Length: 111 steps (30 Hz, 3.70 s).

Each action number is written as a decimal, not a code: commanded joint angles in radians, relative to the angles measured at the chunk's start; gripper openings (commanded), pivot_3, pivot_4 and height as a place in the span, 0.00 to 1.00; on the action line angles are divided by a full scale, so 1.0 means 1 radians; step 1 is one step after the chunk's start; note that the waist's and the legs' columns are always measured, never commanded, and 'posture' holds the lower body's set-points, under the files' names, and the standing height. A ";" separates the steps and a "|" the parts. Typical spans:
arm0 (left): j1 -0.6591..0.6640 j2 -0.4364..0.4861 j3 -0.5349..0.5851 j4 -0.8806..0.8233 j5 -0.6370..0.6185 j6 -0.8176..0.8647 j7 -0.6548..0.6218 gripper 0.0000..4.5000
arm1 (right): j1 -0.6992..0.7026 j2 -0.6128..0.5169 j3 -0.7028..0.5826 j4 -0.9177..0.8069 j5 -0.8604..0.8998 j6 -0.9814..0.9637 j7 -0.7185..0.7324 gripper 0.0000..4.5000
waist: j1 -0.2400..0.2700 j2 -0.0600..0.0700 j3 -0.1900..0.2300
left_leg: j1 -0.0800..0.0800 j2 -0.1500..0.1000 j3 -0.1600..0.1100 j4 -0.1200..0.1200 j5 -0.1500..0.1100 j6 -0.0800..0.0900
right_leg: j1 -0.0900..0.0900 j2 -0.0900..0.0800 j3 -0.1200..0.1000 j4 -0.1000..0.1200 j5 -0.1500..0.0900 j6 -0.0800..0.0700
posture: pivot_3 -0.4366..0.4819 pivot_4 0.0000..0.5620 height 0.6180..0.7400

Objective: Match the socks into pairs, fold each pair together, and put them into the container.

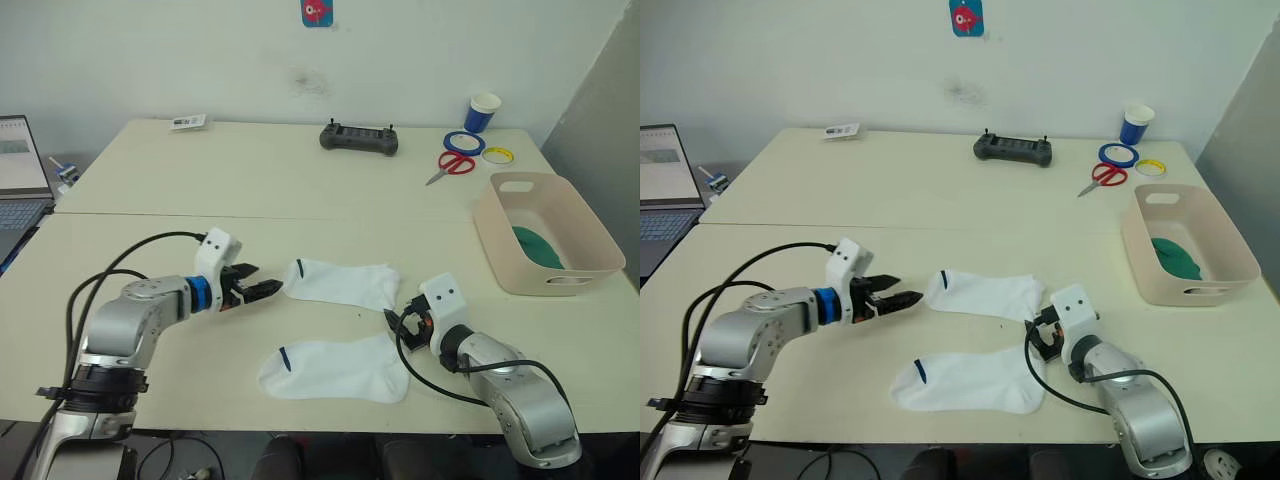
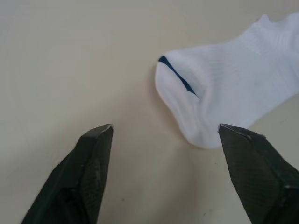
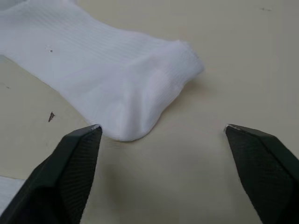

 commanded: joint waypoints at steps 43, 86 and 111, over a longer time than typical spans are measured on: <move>-0.086 -0.194 -0.053 0.111 0.057 -0.079 -0.008 0.00 | -0.204 0.051 -0.104 0.258 0.103 -0.098 0.038 0.42 | 0.019 0.000 0.000 | 0.000 0.000 0.000 0.000 0.000 0.000 | 0.001 0.000 0.000 0.000 0.002 -0.002 | 0.48 0.27 1.00; -0.104 -0.220 0.054 0.137 -0.086 0.123 0.103 0.74 | -0.125 -0.002 -0.084 0.070 0.175 -0.079 0.056 0.00 | 0.021 0.000 0.000 | 0.000 0.000 0.000 0.001 0.000 0.000 | 0.001 0.000 0.000 0.000 0.001 0.000 | 0.48 0.27 1.00; -0.130 -0.277 0.009 0.108 -0.091 0.202 0.106 0.01 | -0.120 -0.005 -0.073 0.060 0.176 -0.081 0.044 0.00 | 0.022 0.000 0.000 | 0.001 -0.001 -0.001 0.001 0.000 0.000 | 0.002 0.000 -0.001 0.000 0.001 0.000 | 0.48 0.27 1.00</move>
